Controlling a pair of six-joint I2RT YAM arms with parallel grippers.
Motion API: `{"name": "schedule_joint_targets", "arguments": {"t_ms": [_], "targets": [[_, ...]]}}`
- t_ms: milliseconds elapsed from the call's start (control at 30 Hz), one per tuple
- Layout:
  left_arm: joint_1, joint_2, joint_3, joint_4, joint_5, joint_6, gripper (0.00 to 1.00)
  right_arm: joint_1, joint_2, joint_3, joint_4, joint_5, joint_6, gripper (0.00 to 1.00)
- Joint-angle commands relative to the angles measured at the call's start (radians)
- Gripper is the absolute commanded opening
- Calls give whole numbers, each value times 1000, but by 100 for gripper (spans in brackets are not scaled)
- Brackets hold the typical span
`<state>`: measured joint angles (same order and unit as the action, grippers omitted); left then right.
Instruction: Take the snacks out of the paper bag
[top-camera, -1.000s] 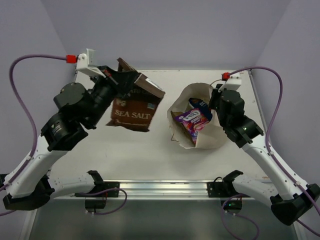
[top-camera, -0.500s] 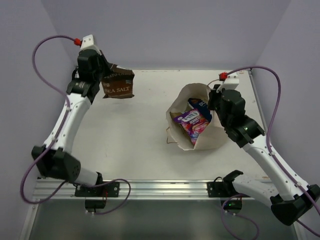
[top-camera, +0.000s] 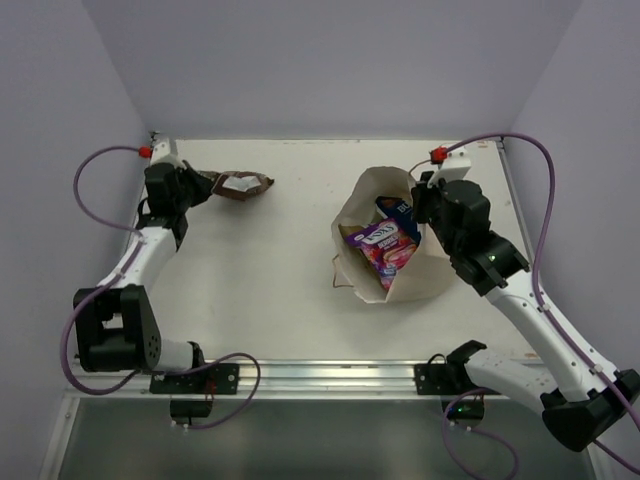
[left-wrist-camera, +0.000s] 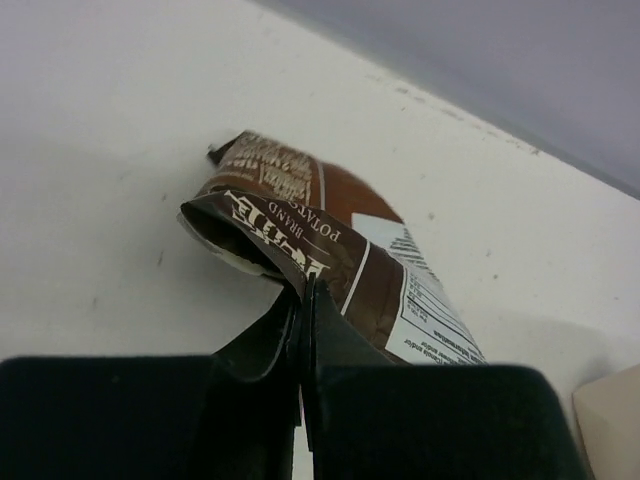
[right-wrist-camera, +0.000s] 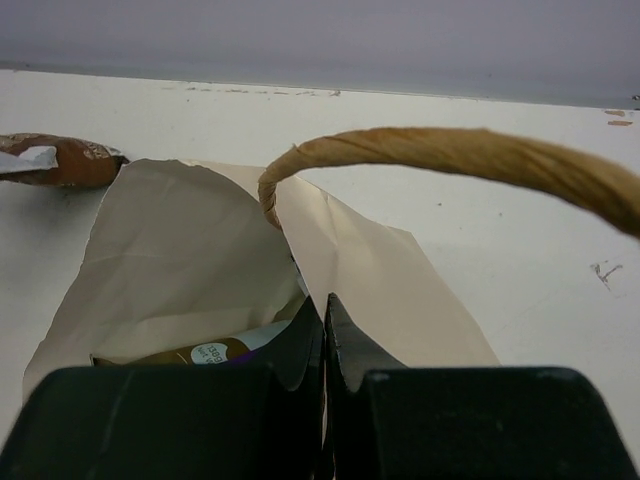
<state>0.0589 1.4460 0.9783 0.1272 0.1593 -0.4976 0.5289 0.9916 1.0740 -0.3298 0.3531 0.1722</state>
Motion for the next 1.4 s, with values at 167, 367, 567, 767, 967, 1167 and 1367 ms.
{"name": "schedule_joint_targets", "arguments": {"t_ms": [167, 367, 567, 767, 967, 1167, 1367], "targets": [[19, -194, -238, -108, -248, -102, 92, -4, 10, -16, -37, -43, -30, 0], [-87, -329, 24, -392, -98, -123, 99, -4, 2, 4, -54, -46, -36, 0], [-567, -429, 118, -408, -176, -283, 99, -4, 5, 7, -55, -42, -49, 0], [-999, -244, 261, -409, -305, -221, 97, -4, 8, 3, -49, -49, -50, 0], [-1168, -26, 384, -429, -397, -213, 96, -4, -4, -9, -57, -55, -40, 0], [-1238, 45, 393, -490, -510, -205, 96, -4, -33, -19, -57, -74, -33, 0], [-1274, -5, 364, -560, -642, -260, 95, -4, -51, -40, -52, -65, -33, 0]]}}
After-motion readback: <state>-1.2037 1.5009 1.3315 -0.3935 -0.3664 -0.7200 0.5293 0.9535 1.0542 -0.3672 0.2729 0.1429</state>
